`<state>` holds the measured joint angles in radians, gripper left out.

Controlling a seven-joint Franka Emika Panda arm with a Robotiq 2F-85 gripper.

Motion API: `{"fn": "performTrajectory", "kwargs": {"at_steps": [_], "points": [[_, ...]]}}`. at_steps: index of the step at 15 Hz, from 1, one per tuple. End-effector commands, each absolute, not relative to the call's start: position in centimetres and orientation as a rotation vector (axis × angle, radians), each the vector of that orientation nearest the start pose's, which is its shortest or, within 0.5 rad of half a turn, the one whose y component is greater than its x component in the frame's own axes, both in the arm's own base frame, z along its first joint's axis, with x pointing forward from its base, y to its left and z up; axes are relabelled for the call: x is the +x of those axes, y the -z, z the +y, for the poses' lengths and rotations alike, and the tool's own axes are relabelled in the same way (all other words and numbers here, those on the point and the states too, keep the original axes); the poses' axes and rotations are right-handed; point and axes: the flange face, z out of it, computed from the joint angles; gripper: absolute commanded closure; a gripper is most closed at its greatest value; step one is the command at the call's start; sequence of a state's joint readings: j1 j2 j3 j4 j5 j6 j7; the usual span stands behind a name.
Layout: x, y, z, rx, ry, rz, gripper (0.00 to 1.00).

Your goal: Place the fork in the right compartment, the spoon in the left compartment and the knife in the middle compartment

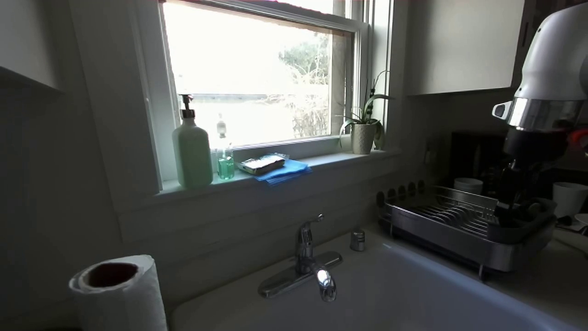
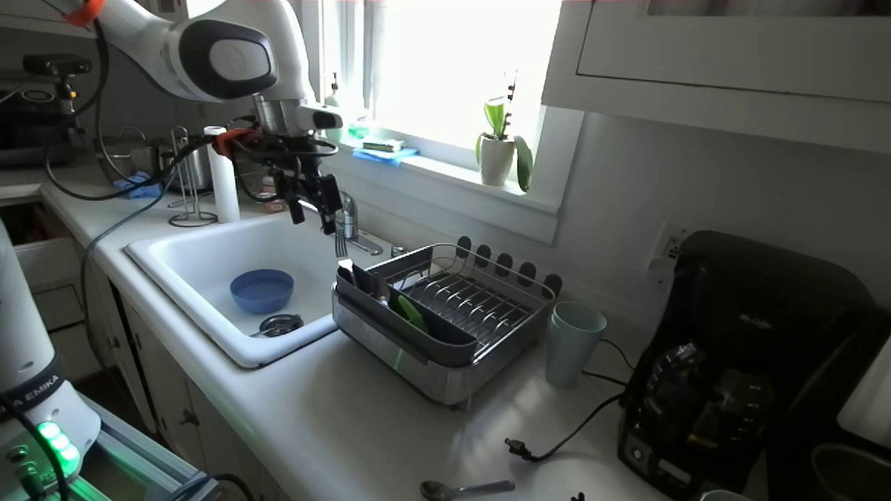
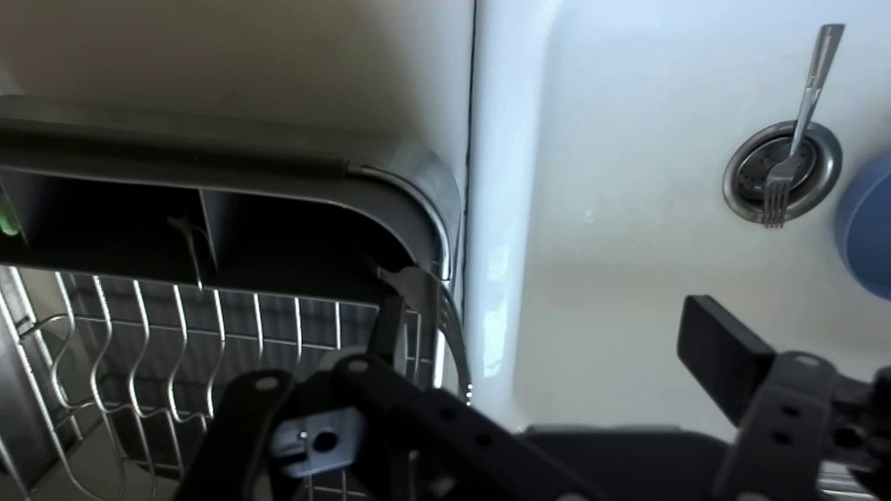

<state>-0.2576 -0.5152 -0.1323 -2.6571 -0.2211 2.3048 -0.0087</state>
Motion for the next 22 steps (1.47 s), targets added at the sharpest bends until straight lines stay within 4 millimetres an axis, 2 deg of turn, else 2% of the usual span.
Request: {"fn": "performTrajectory", "kwargs": {"at_steps": [1,4,5,6,11,16,19,22], "points": [[37.2,-41.2,-17.0,-3.295,0.212,0.366,0.00],[37.9,-40.4,-17.9,-3.303,0.181,0.366,0.00],[38.1,-40.1,-18.1,-3.303,0.171,0.366,0.11],[38.3,-39.9,-18.3,-3.301,0.158,0.367,0.26],[38.5,-39.3,-19.4,-3.306,0.108,0.375,0.62],[38.4,-39.4,-20.6,-3.318,0.103,0.392,0.97],[38.0,-40.1,-21.0,-3.324,0.118,0.395,1.00],[37.0,-41.8,-21.9,-3.331,0.149,0.419,0.99]]}}
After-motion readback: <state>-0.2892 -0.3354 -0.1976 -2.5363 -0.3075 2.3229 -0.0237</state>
